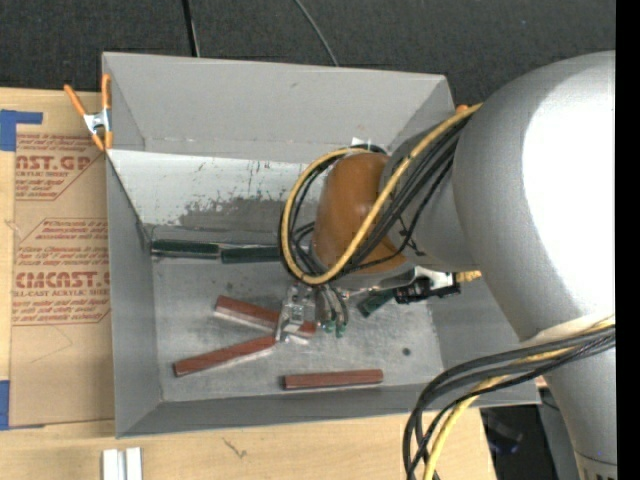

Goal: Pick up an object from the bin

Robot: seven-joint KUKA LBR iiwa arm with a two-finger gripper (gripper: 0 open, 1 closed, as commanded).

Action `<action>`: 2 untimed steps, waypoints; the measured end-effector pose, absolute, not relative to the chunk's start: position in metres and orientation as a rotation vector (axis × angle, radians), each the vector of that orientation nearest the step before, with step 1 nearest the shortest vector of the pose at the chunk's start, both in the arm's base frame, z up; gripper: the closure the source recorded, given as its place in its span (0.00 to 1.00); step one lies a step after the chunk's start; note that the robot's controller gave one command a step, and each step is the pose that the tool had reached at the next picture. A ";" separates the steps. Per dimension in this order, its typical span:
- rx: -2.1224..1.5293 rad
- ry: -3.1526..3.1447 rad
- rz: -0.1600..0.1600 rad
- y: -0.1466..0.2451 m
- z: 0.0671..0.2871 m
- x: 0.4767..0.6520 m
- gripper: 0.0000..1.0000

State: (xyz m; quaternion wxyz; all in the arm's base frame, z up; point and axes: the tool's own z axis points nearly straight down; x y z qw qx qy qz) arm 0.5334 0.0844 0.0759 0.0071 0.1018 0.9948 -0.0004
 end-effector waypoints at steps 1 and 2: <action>0.318 3.111 -0.002 0.084 0.076 0.533 1.00; 0.287 3.135 -0.003 0.095 0.118 0.525 1.00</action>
Offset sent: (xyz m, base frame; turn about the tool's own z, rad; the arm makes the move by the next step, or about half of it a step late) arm -0.0076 0.0181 0.0781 -0.0351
